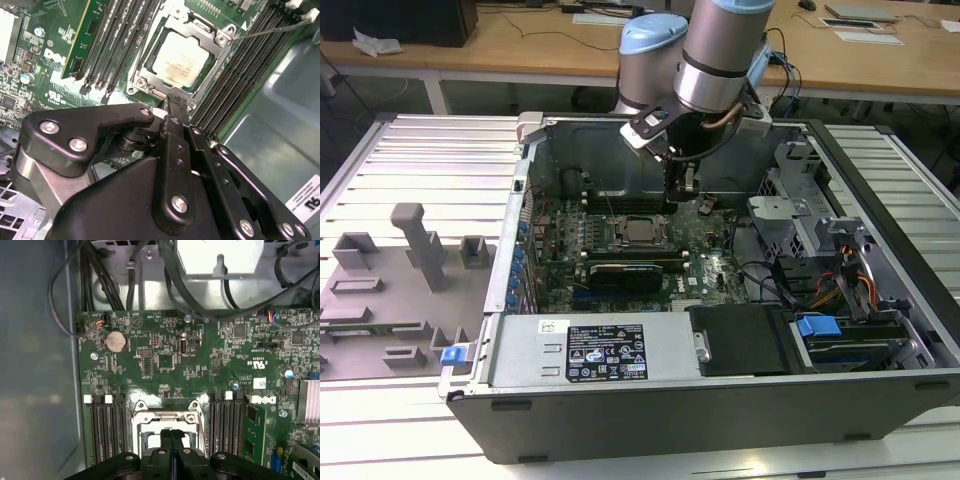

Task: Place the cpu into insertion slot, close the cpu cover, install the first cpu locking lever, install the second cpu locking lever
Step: 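Close the cpu cover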

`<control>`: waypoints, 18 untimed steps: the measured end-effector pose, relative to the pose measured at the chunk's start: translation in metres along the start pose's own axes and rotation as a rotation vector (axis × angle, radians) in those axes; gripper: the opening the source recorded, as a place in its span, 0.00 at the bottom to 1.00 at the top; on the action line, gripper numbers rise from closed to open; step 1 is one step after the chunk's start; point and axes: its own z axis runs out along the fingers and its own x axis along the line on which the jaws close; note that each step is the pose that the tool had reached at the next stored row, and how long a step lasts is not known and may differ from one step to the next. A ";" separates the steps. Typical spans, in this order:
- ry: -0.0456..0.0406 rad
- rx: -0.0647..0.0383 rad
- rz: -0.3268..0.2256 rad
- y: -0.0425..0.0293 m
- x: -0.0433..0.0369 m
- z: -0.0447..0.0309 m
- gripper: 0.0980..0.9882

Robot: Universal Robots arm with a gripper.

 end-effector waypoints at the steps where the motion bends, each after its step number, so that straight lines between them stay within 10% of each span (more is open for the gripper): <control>1: 0.0012 -0.040 -0.001 -0.0122 -0.0003 0.0025 0.01; 8: 0.0047 -0.128 -0.003 -0.0326 -0.0008 0.0082 0.01; 18: 0.0050 -0.133 -0.004 -0.0454 -0.0013 0.0150 0.01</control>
